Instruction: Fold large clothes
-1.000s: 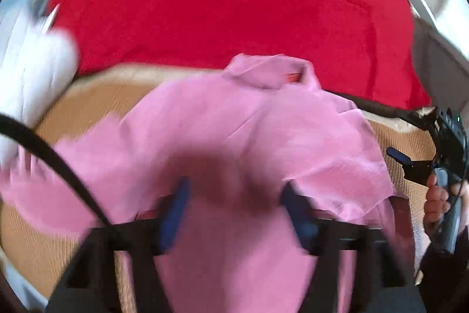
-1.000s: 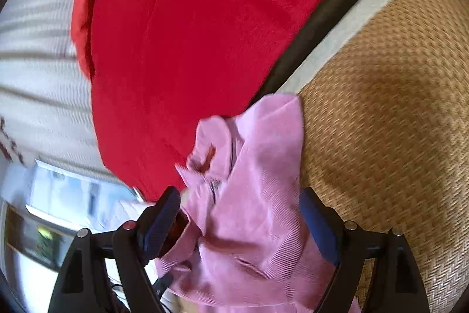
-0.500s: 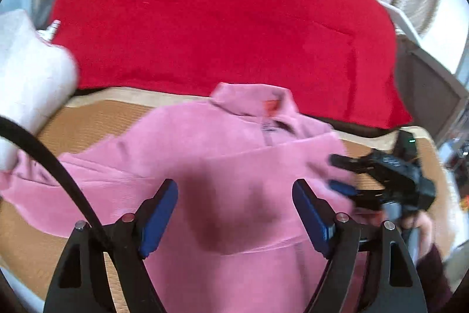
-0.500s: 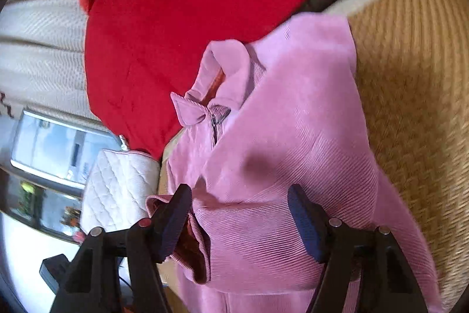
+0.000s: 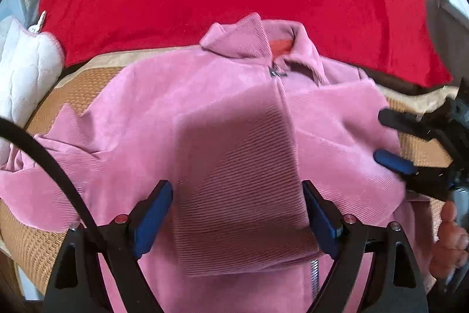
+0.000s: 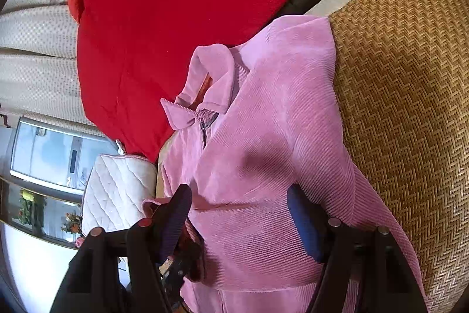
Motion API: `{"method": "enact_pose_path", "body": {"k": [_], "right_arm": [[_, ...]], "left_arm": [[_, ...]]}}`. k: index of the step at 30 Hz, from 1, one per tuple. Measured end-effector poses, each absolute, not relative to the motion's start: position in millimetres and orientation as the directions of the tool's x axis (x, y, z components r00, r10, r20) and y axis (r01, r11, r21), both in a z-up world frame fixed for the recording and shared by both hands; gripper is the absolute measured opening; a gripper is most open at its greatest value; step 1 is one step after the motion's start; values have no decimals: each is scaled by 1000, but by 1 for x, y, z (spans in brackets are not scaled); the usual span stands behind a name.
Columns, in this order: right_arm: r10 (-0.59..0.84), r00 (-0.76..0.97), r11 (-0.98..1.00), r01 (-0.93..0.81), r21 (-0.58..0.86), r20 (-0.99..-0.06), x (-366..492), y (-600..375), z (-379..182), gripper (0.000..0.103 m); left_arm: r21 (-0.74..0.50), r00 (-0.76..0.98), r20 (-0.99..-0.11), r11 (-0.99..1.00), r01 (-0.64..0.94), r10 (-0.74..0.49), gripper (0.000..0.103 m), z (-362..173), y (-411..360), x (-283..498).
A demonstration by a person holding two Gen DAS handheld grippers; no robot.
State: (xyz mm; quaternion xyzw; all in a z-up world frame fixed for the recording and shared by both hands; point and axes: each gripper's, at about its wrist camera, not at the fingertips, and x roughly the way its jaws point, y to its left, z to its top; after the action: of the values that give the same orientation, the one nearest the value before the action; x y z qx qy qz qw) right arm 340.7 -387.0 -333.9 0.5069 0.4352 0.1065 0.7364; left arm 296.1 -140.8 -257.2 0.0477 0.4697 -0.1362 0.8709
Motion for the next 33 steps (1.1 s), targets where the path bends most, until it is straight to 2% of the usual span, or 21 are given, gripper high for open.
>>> {"method": "enact_pose_path", "body": {"k": [5, 9, 14, 15, 17, 19, 22, 23, 26, 30, 33], "right_arm": [[590, 596, 489, 273, 828, -545, 344, -383, -333, 71], [570, 607, 523, 252, 814, -554, 344, -374, -325, 71], [579, 645, 590, 91, 802, -499, 334, -347, -292, 71], [579, 648, 608, 62, 791, -496, 332, -340, -287, 69], [576, 637, 662, 4, 749, -513, 332, -317, -278, 59], [568, 603, 716, -26, 697, -560, 335, -293, -280, 38], [539, 524, 785, -28, 619, -660, 340, -258, -300, 39], [523, 530, 800, -35, 599, -667, 340, -253, -302, 39], [503, 541, 821, -56, 568, -674, 338, -248, -298, 38], [551, 524, 773, -27, 634, -649, 342, -260, -305, 37], [561, 519, 767, -33, 641, -645, 342, -260, -307, 37]], "left_arm": [[43, 611, -784, 972, 229, -109, 82, -218, -80, 294], [29, 655, -753, 991, 131, -64, 82, -180, 4, 290], [13, 674, -736, 997, -73, 59, 82, -165, 131, 273], [6, 664, -743, 993, -121, 85, 82, -168, 152, 269], [-28, 637, -759, 970, -242, 137, 82, -180, 202, 259], [-80, 610, -782, 948, -308, 132, 82, -197, 237, 251], [-182, 591, -804, 917, -355, 69, 82, -223, 266, 248], [-224, 595, -803, 906, -359, 37, 82, -229, 269, 250], [-321, 615, -788, 867, -380, -22, 82, -246, 272, 260], [-425, 626, -772, 823, -377, -112, 82, -259, 266, 293], [-393, 587, -807, 807, -441, -72, 82, -268, 263, 318]]}}
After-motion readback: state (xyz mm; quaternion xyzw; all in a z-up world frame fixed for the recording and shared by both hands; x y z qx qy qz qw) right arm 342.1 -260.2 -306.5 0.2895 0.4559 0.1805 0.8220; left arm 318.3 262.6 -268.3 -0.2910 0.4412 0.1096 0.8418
